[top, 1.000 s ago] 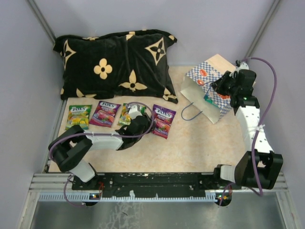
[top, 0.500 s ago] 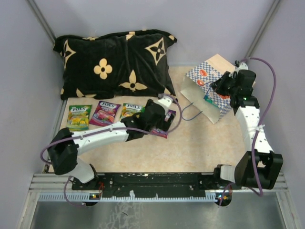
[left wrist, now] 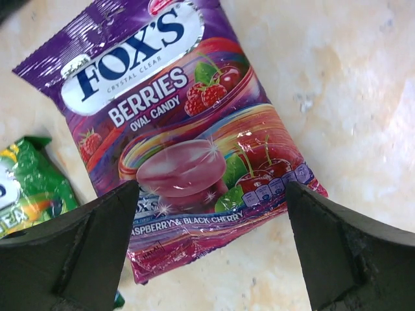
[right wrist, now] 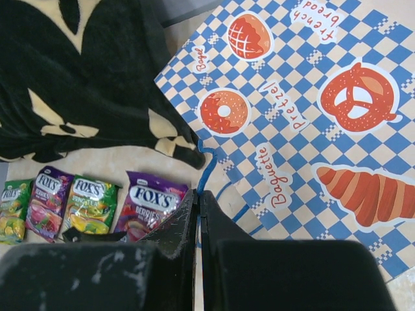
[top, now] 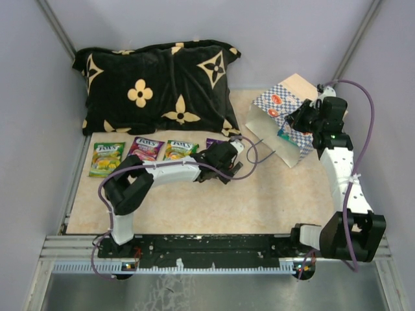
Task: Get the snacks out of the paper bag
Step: Place the snack at the center of the board.
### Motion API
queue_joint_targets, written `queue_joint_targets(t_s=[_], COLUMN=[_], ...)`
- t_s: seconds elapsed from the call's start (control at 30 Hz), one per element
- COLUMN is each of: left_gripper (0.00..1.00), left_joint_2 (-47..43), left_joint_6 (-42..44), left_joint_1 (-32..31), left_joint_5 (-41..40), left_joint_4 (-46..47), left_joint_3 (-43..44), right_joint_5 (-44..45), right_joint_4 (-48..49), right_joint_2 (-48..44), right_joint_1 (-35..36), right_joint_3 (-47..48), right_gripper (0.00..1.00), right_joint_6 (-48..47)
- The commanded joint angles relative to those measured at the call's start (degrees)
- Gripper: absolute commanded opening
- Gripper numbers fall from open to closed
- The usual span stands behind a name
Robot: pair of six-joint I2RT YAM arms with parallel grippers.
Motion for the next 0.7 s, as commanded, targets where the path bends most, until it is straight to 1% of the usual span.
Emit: queue_joint_targets(t_s=[0.0,0.13,0.2,0.3,0.4,0.47,0.6,0.67], left_gripper=[1.0,1.0,1.0,1.0,1.0,1.0,1.0,1.0], left_joint_2=[2.6,3.3,3.2,2.6,0.8,-1.0,-5.1,-7.5], left_joint_6=[-5.6,-15.2,-17.8,-19.6,-18.7,-15.5,-9.7,-6.7], left_joint_1=[2.0,5.1,6.1,6.6,6.5,6.6,6.6,6.5], left_joint_5=[5.4,8.6,10.6,10.8,11.5,13.4,16.0,17.8], left_joint_4=[1.4,1.6,2.5,2.7,3.0,5.1,4.6,6.1], left_joint_3=[2.8,1.8,0.4,-0.8,-1.0,-0.9,3.2,4.8], right_joint_5=[0.2,-0.1,-0.1,0.0,0.1,0.0,0.4,1.9], right_joint_4=[1.0,1.3,1.2,1.1,1.0,0.7,-0.8,-2.1], right_joint_2=[-2.0,-1.8,-1.8,-1.8,-1.8,-1.6,-1.8,-2.4], right_joint_1=[0.2,0.2,0.2,0.2,0.3,0.3,0.4,1.0], right_joint_3=[-0.8,-1.3,-1.3,-1.2,-0.8,0.0,1.8,2.6], right_gripper=[0.0,0.0,0.0,0.0,0.0,0.0,0.0,0.0], right_joint_6=[-1.3,-1.2,-1.2,-1.2,-0.9,-0.7,-0.8,-1.4])
